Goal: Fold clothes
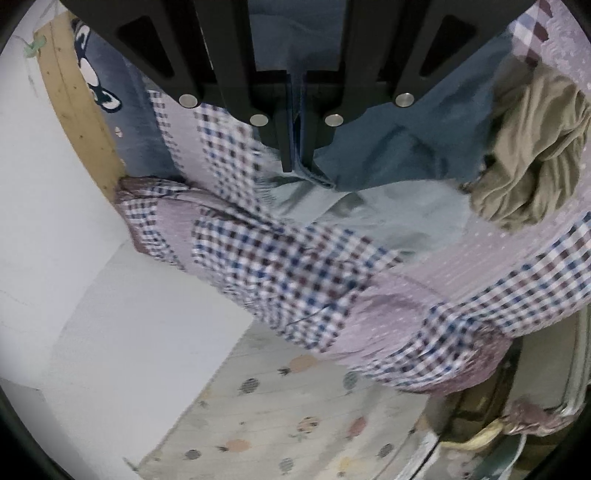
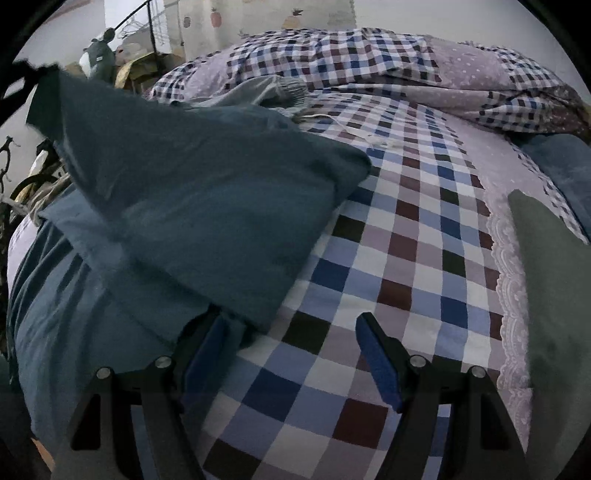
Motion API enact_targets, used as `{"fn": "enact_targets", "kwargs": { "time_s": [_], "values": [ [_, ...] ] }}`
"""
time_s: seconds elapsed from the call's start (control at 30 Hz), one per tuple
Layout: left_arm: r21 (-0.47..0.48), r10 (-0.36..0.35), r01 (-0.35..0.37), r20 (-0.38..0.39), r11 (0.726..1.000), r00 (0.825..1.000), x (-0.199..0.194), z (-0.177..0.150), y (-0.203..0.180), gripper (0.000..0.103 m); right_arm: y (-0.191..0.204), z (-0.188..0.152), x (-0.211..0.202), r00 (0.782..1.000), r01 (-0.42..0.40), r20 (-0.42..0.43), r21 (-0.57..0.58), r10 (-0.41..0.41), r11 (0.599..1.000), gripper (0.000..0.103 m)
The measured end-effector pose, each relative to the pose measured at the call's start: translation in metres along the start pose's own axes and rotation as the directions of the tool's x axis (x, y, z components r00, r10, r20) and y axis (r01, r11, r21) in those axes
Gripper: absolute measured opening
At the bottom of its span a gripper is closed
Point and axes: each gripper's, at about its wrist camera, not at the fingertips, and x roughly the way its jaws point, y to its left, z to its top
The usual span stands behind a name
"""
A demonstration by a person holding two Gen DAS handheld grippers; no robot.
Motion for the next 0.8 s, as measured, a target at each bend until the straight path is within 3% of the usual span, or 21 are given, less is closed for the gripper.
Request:
{"fn": "enact_targets", "kwargs": {
  "time_s": [0.47,0.8],
  "values": [
    [-0.066,0.154,-0.158,-0.062,0.985,0.986,0.011,-0.039,0.093,0.001,-0.001,-0.002,0.009,0.999,-0.005,-0.044,0.005,0.005,1.0,0.077],
    [-0.073,0.262,-0.274,-0.142,0.959,0.954,0.05,-0.055,0.139,0.001,-0.001,-0.005,0.009,0.999,-0.005,-0.053,0.002,0.005,1.0,0.077]
  ]
}}
